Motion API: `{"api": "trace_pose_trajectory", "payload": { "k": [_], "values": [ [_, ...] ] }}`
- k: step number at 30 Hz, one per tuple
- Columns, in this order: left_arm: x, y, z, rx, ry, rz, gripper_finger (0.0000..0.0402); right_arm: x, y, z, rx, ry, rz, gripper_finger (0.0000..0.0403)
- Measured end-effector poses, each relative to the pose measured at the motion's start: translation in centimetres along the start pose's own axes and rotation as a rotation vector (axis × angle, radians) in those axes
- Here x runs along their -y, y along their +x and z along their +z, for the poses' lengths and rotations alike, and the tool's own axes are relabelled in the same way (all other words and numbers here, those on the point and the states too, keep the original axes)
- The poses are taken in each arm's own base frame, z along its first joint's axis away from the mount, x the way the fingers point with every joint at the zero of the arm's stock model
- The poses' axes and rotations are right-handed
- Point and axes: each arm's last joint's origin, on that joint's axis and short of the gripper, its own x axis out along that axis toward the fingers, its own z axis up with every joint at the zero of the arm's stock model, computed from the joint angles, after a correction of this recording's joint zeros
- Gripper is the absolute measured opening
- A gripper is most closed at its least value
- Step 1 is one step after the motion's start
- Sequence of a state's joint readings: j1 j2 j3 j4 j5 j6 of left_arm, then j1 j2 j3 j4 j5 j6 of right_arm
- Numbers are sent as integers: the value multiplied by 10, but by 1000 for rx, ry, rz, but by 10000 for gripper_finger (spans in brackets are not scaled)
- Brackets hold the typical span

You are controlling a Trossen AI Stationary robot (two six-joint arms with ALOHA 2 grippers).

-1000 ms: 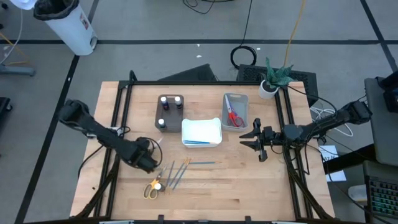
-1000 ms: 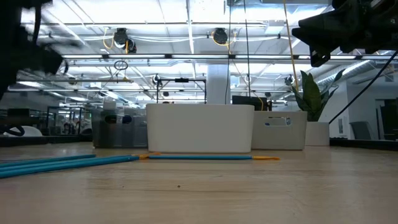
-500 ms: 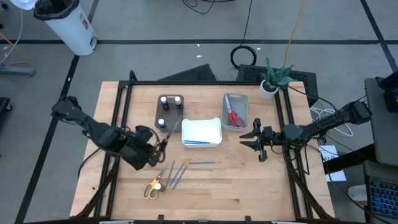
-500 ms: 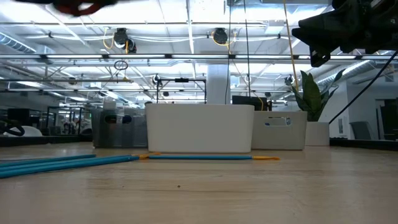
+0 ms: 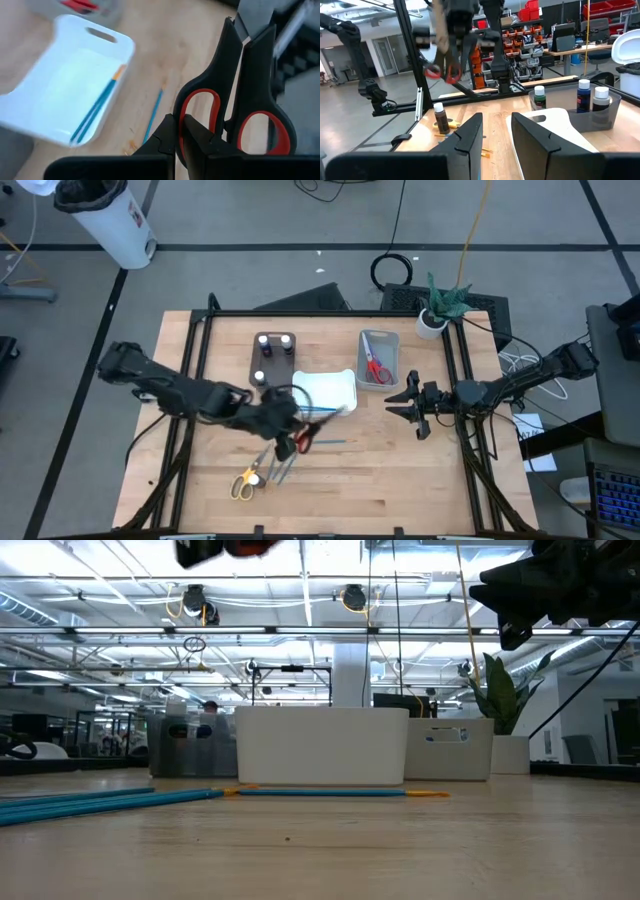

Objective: Pick & Place Paint Supplies
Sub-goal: Put the black scissors into the gray bin

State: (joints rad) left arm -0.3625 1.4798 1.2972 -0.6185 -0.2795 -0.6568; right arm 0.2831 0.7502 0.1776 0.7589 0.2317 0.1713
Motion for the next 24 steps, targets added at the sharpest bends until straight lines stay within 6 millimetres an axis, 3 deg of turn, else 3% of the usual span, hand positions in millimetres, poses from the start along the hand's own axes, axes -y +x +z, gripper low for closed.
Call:
{"api": "trace_pose_trajectory", "payload": {
  "k": [7, 13, 18, 21, 24],
  "values": [
    [-6, 41, 1, -98, 346, -71, 12, 0, 1, 3, 36, 9, 1, 93],
    [-11, 50, 11, -85, 566, -46, 11, 0, 5, 9, 144, 34, -45, 101],
    [-14, 49, 13, -60, 782, 52, 12, 4, 16, 9, 135, 57, -72, 137],
    [-14, 49, 16, -15, 794, 121, 21, 6, 25, 3, 88, 64, -93, 168],
    [-18, 51, 28, 85, 611, 184, 22, 7, 32, -3, 45, 32, -112, 195]
  ]
}}
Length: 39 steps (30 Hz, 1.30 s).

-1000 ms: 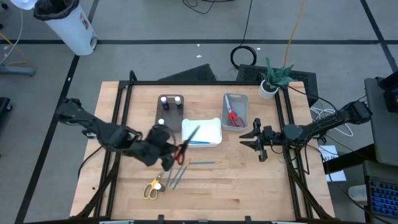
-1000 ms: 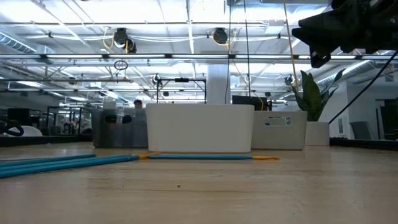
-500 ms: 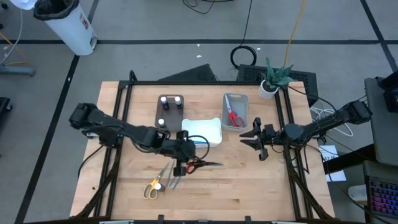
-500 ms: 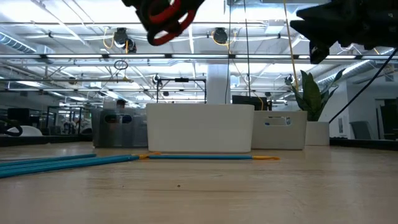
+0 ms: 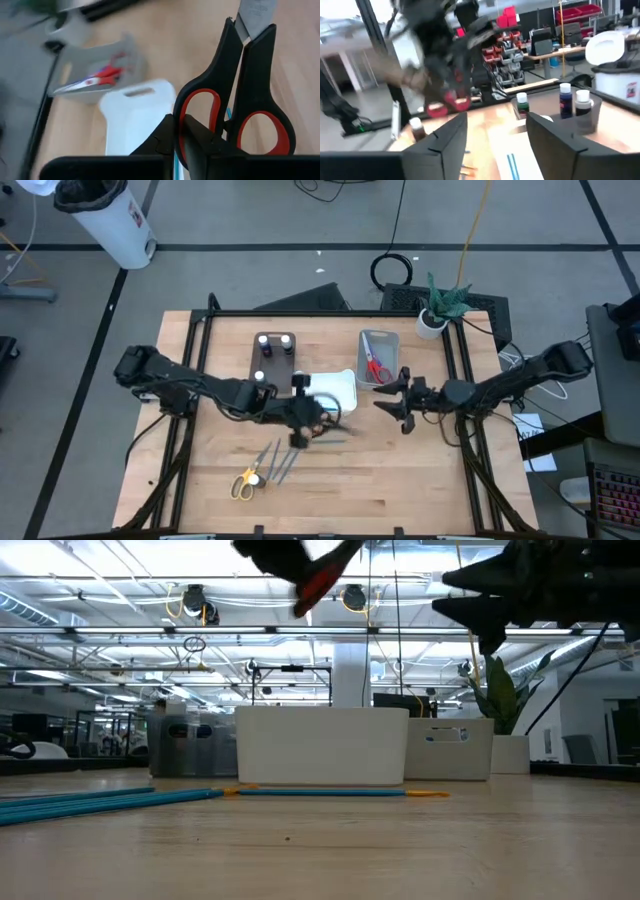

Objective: Pick & Place Paint Supplies
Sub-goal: Put the black scissors into the gray bin

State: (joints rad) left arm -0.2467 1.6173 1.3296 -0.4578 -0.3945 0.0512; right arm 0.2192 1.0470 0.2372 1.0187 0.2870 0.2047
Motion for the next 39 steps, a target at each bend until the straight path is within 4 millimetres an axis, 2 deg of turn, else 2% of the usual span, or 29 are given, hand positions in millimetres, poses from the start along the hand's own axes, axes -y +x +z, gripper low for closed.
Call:
{"api": "trace_pose_trajectory", "payload": {
  "k": [3, 5, 10, 15, 19, 24, 30, 39],
  "values": [
    [-21, 6, 7, 76, -289, 79, 10, 0, 6, -2, -18, -96, -9, 213],
    [-33, 10, 10, 132, -377, 138, 9, -2, 9, -2, -17, -150, -8, 218],
    [-57, 17, 16, 267, -473, 212, 15, -5, 23, 5, 31, -197, -83, 215],
    [-73, 25, 14, 311, -525, 323, 9, -8, 38, 13, 64, -232, -176, 203],
    [-73, 41, 8, 284, -532, 437, 9, -11, 50, 23, 112, -240, -273, 202],
    [-70, 57, 6, 284, -532, 452, 9, -9, 61, 32, 143, -243, -378, 213],
    [-67, 56, 10, 316, -507, 487, 9, 7, 70, 30, 154, -153, -420, 221],
    [-65, 57, 8, 283, -463, 511, 9, 20, 74, 27, 130, -103, -358, 200]
  ]
}}
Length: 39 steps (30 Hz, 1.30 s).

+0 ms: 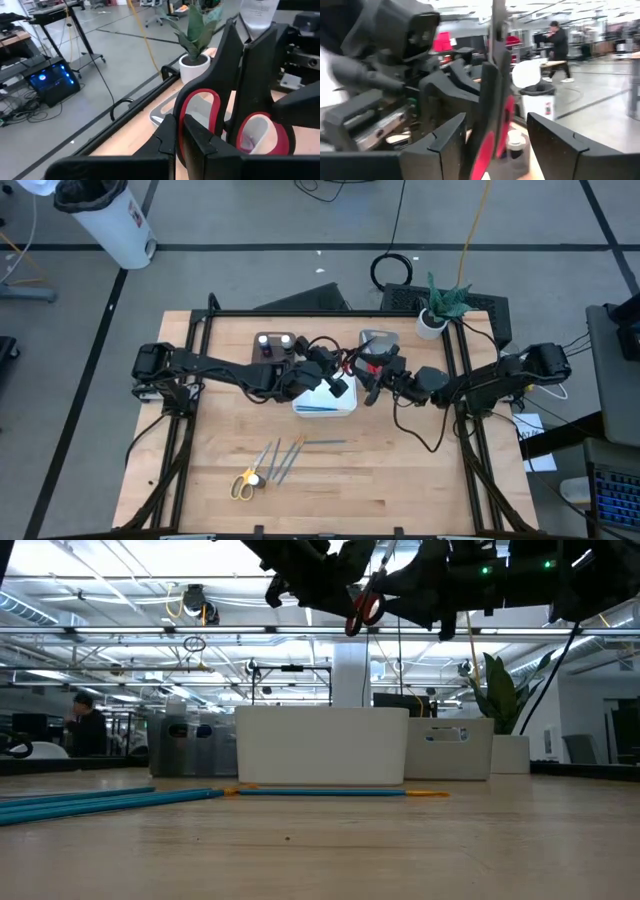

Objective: Pick & Place Paint Supplies
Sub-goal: Put the black scissors into the gray bin

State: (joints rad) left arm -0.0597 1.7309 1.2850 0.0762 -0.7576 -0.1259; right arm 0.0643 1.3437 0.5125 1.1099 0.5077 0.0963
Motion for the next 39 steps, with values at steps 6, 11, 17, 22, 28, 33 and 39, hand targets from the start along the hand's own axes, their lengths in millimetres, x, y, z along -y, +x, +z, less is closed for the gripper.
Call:
{"api": "trace_pose_trajectory", "payload": {
  "k": [6, 11, 17, 22, 28, 33, 39],
  "values": [
    [3, -1, -7, -67, 54, -91, 11, -1, 0, 0, -7, 4, 39, 191],
    [4, -3, -9, -82, 76, -105, 10, 2, 2, -2, -21, 30, 26, 178],
    [7, -5, -8, -76, 77, -135, 17, 5, 3, -4, -47, 64, 31, 124],
    [10, -6, -9, -87, 65, -178, 19, 5, 3, -4, -50, 73, 48, 44],
    [11, -8, -11, -117, 74, -258, 31, 4, 3, -5, -68, 67, 93, 24],
    [5, -23, 0, -201, 88, -424, 102, 6, 1, 0, -103, 68, 210, 24],
    [-18, -62, 29, -147, 123, -586, 186, 33, -3, 20, -188, 136, 277, 24]
  ]
}}
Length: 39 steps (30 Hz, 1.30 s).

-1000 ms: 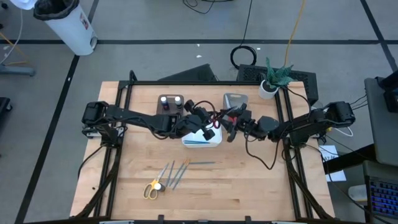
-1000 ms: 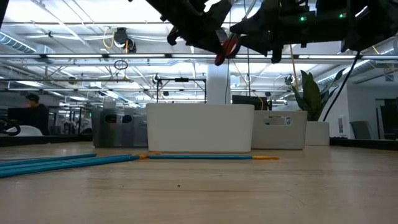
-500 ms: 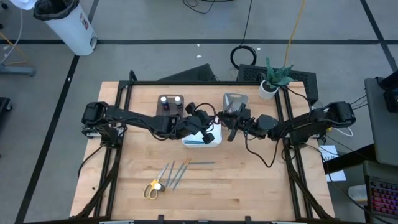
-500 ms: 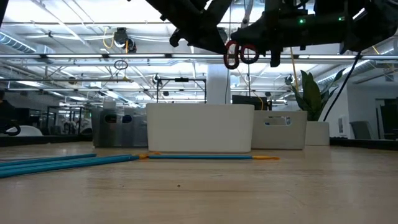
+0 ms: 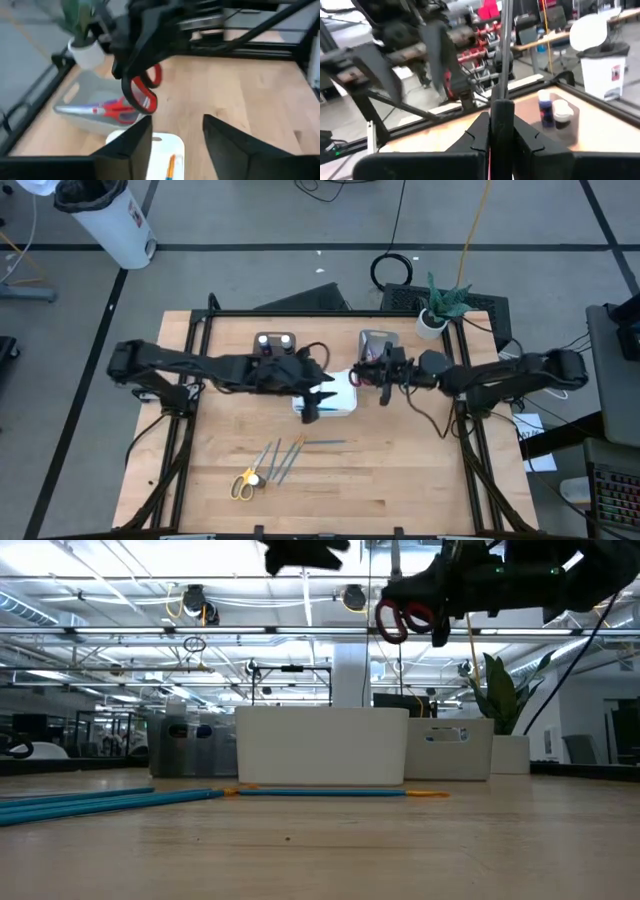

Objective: Pick & Place Paint Supplies
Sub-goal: Put the black scissors into the gray bin

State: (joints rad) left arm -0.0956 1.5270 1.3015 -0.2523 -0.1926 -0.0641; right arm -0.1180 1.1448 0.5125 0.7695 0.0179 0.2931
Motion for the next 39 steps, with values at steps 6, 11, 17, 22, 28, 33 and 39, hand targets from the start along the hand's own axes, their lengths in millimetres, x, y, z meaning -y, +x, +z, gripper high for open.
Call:
{"api": "trace_pose_trajectory", "payload": {
  "k": [6, 11, 17, 22, 28, 33, 39],
  "values": [
    [-5, -37, -4, 96, 75, -4, 229, 30, -15, 12, -79, 18, -46, 24],
    [-17, -41, -33, 171, 66, 31, 245, 62, -23, 7, -203, 5, -127, 24],
    [-28, -45, -64, 212, 50, 65, 248, 88, -26, -5, -317, 16, -122, 24],
    [-38, -64, -60, 249, 84, 94, 250, 105, -24, -15, -376, 4, -146, 24],
    [-55, -94, -56, 265, 112, 150, 250, 115, -23, -28, -438, 67, -128, 24],
    [-63, -99, -59, 233, 72, 165, 253, 118, -19, -39, -487, 138, -129, 24],
    [-62, -98, -64, 188, 31, 149, 253, 113, -18, -49, -522, 218, -128, 31]
  ]
}}
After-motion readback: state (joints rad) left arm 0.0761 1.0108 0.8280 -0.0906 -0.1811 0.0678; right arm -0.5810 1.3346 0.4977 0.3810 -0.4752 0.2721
